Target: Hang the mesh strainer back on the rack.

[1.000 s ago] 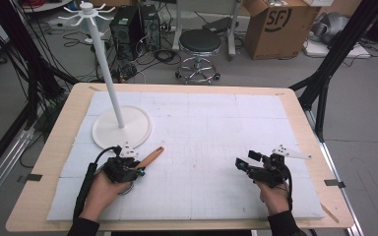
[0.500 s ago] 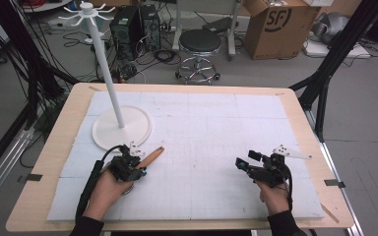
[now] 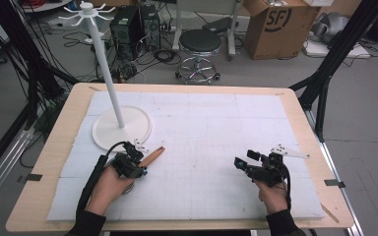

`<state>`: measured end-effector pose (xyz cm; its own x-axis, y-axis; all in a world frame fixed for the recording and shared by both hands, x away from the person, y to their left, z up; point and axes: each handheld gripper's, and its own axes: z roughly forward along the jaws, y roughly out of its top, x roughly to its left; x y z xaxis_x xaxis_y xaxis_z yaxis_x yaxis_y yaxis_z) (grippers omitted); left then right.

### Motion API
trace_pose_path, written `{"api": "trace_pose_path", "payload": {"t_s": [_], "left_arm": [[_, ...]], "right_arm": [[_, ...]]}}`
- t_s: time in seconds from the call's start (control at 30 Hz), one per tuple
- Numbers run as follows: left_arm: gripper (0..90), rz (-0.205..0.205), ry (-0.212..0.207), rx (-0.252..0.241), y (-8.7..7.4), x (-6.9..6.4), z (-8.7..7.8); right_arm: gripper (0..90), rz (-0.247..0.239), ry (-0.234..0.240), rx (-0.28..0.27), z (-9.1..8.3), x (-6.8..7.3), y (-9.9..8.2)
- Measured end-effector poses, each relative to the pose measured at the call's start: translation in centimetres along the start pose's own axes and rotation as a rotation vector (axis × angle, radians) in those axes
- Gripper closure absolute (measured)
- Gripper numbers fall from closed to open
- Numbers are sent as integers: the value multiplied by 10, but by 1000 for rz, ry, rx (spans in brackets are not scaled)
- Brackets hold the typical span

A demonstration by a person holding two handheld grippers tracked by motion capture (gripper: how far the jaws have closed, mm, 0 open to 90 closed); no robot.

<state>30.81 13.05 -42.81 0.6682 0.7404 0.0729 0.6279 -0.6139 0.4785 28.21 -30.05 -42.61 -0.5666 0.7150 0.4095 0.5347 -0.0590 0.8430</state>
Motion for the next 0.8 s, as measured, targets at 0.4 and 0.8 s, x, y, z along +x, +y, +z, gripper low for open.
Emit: {"api": "trace_pose_path", "payload": {"t_s": [0.4, 0.8], "left_arm": [[691, -20, -68, -87, -12, 10, -3], [688, -109, -114, -302, -19, 31, -32]], "right_arm": [[185, -2, -3, -11, 0, -2, 1], [184, 4, -5, -20, -2, -3, 1]]}}
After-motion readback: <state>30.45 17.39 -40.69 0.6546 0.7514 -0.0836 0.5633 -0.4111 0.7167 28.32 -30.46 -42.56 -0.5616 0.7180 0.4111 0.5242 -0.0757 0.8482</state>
